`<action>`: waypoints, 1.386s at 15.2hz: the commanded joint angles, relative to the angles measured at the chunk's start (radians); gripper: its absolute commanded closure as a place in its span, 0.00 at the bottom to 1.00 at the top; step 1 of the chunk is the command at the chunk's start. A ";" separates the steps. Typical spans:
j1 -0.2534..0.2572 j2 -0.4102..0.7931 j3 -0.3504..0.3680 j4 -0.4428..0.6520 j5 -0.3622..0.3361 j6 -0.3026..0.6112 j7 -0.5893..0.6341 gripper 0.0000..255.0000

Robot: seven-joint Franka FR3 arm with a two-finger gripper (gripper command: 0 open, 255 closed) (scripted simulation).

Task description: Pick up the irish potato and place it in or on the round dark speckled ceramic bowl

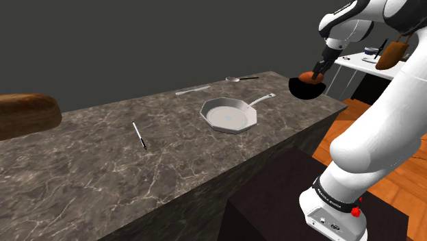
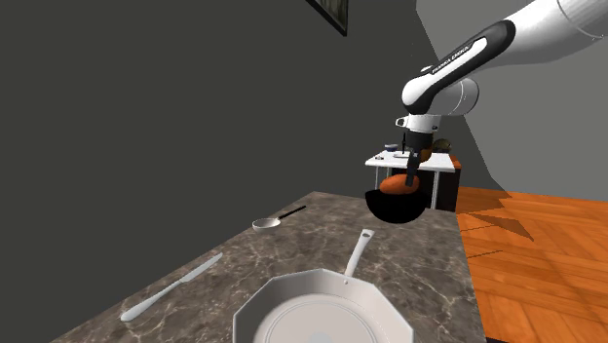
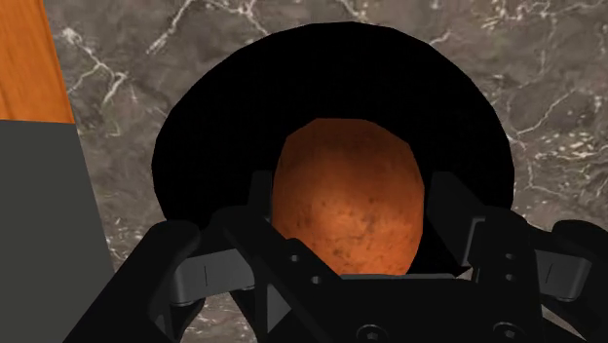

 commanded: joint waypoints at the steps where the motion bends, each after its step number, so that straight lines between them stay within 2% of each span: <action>1: -0.001 0.002 -0.001 -0.004 0.001 0.005 -0.002 1.00; 6: -0.001 0.002 -0.001 -0.004 0.001 0.005 -0.002 1.00; 7: -0.001 0.002 -0.001 -0.004 0.001 0.004 -0.002 0.00; 12: -0.001 0.002 -0.001 -0.004 0.001 0.005 -0.002 0.00; 16: 0.003 -0.053 0.003 0.069 -0.040 -0.113 0.026 0.00; 21: 0.003 -0.053 0.004 0.069 -0.040 -0.113 0.026 0.00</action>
